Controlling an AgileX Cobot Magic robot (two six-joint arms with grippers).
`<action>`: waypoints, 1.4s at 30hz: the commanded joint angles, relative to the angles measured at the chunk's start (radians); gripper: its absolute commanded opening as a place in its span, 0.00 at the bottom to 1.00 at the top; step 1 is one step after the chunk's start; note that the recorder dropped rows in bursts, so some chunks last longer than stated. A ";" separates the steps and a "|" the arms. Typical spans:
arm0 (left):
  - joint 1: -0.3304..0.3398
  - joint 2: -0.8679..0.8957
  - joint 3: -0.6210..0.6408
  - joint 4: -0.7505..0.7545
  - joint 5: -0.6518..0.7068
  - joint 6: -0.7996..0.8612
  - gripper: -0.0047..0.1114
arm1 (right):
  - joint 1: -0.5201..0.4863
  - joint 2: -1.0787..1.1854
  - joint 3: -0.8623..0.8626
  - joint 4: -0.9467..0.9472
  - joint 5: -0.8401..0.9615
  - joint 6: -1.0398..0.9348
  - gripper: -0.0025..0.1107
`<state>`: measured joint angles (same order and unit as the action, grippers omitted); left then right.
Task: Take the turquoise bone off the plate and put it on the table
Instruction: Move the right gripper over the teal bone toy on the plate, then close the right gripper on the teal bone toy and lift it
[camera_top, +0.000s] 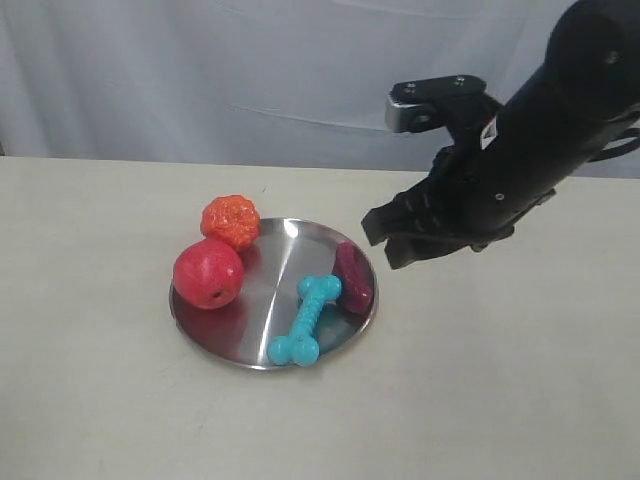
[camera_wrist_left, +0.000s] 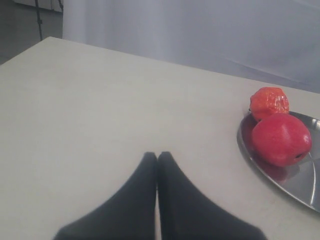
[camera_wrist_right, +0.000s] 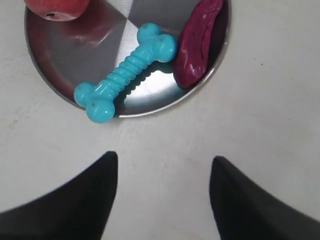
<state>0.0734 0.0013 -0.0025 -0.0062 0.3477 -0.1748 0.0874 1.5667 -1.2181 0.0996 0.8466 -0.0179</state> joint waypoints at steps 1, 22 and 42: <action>0.004 -0.001 0.003 0.006 -0.005 -0.002 0.04 | 0.067 0.073 -0.041 0.007 -0.030 0.042 0.52; 0.004 -0.001 0.003 0.006 -0.005 -0.002 0.04 | 0.138 0.543 -0.264 -0.019 -0.141 0.305 0.52; 0.004 -0.001 0.003 0.006 -0.005 -0.002 0.04 | 0.156 0.589 -0.406 -0.002 -0.146 0.274 0.02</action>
<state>0.0734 0.0013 -0.0025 -0.0062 0.3477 -0.1748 0.2312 2.1920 -1.5871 0.0843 0.6887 0.2946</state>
